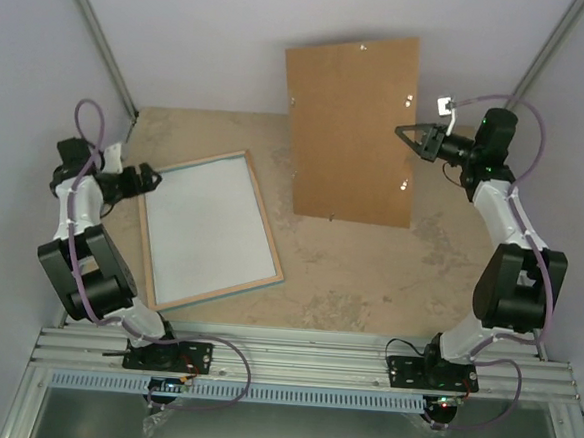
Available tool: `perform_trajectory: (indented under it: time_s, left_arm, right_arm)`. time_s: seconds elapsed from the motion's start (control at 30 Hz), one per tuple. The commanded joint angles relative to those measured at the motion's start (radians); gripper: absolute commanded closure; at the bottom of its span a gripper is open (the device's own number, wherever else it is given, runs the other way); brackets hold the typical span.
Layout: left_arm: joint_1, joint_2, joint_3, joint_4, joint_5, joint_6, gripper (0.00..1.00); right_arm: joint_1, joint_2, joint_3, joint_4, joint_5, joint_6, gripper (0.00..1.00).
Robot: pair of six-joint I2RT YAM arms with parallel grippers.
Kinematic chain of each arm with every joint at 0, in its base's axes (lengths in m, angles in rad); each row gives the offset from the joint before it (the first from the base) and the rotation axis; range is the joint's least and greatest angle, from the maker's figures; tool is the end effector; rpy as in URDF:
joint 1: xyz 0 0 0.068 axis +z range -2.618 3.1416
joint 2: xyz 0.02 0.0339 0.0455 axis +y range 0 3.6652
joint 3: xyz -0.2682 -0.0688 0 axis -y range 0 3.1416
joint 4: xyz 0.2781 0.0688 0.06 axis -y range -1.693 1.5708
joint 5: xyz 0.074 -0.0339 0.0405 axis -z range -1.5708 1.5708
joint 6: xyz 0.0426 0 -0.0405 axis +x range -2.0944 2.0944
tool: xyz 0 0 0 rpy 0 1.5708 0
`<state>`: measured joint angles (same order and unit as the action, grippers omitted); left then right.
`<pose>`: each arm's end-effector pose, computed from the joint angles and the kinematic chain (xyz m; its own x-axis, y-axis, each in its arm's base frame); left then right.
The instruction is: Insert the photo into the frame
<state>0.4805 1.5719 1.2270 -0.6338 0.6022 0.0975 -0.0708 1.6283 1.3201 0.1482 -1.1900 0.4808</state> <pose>0.3332 0.1465 0.2536 -0.7421 -0.2964 -0.6012 -0.0285 0.9101 -0.4135 0.4091 0.0106 0.3398 -0.5516 0.2114 -0.8069 -0.7138 0.3810 0.5877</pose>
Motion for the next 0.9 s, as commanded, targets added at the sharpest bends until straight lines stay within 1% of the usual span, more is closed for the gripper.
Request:
perform_trajectory:
  time_s: [0.0,0.03,0.1,0.2,0.27,0.43,0.57,0.67,0.87]
  left_arm:
    - [0.077,-0.010,-0.066,-0.159,-0.100,0.172,0.03]
    - [0.091,0.004,-0.077,-0.173,-0.117,0.192,0.05]
    - [0.121,0.024,-0.104,-0.176,-0.139,0.219,0.08]
    - [0.144,0.039,-0.142,-0.155,-0.175,0.238,0.10]
    - [0.148,0.050,-0.158,-0.155,-0.179,0.249,0.10]
    - [0.148,0.075,-0.203,-0.148,-0.147,0.251,0.11]
    - [0.135,0.132,-0.222,-0.128,-0.102,0.234,0.14]
    - [0.087,0.168,-0.211,-0.116,-0.076,0.210,0.17]
    - [-0.046,0.200,-0.185,-0.055,-0.033,0.127,0.19]
  right_arm:
    - [-0.015,0.061,-0.012,0.004,-0.011,0.165,0.99]
    - [-0.021,0.078,-0.025,0.035,-0.009,0.221,1.00]
    - [-0.040,0.111,-0.073,0.172,-0.007,0.373,1.00]
    - [-0.082,0.155,-0.180,0.422,-0.002,0.661,0.99]
    - [-0.097,0.167,-0.248,0.518,0.005,0.788,0.99]
    - [-0.101,0.159,-0.294,0.565,-0.016,0.839,0.99]
    - [-0.109,0.164,-0.320,0.678,-0.040,0.918,0.99]
    - [-0.110,0.178,-0.336,0.776,-0.067,0.986,0.99]
    - [-0.114,0.183,-0.372,0.862,-0.094,1.054,0.99]
